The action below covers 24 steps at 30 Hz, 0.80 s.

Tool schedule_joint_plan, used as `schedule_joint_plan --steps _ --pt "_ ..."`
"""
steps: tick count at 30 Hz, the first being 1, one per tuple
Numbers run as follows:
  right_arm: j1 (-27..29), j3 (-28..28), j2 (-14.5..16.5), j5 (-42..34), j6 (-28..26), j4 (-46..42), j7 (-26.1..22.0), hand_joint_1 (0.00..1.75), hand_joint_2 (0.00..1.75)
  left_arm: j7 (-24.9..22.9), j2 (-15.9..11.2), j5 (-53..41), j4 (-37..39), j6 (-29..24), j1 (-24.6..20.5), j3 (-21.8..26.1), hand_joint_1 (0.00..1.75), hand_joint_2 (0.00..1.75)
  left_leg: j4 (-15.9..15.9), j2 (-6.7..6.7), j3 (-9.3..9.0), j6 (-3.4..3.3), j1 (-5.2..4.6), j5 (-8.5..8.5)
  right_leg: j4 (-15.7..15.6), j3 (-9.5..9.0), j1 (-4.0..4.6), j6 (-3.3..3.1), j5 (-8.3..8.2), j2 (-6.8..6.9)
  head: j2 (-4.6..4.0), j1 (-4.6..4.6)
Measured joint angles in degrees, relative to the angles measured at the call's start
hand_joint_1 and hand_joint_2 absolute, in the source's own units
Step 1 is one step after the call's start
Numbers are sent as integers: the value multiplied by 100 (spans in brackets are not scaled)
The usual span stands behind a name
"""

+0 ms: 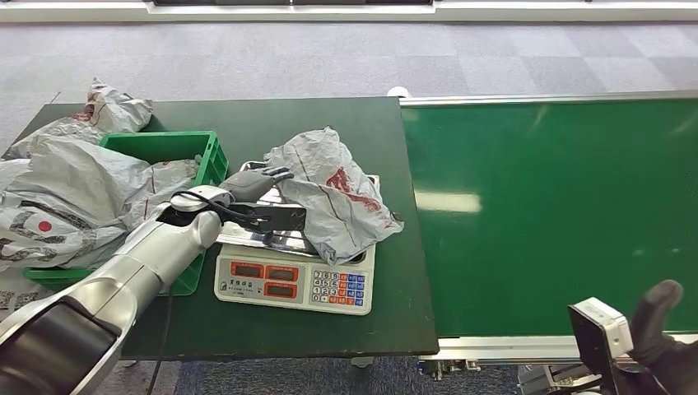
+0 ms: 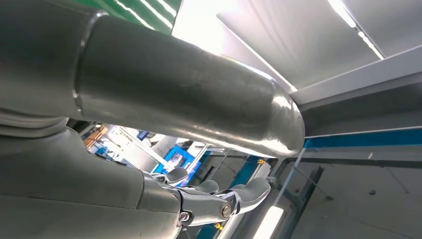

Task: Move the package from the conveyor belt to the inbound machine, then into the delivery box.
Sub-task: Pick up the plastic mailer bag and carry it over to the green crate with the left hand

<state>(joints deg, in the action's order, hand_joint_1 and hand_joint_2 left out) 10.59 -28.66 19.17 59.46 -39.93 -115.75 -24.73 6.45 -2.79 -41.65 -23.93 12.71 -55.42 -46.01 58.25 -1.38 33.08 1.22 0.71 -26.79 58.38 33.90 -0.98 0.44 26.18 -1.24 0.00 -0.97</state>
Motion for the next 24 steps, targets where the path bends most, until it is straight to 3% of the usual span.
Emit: schedule_joint_plan --steps 1,2,10,24 --pt "-7 18 1 26 0 9 4 0 0 11 15 -32 11 -10 10 0 152 175 0 0 -2 0 0 0 0 -2 0 0 0 0 0 -1" --pt "-16 41 1 62 0 20 10 0 0 26 34 -73 24 -34 25 0 175 175 0 0 -4 0 0 0 0 -5 0 1 1 1 0 -1" --pt "-52 200 1 216 0 52 54 0 0 274 180 -287 82 -356 218 0 175 175 0 -5 -6 -1 -1 0 0 -8 0 2 2 10 0 -1" --pt "-55 260 -1 110 0 52 6 0 0 317 186 -333 87 -554 266 0 175 175 0 -4 2 0 0 -1 0 4 0 1 3 8 0 -1"
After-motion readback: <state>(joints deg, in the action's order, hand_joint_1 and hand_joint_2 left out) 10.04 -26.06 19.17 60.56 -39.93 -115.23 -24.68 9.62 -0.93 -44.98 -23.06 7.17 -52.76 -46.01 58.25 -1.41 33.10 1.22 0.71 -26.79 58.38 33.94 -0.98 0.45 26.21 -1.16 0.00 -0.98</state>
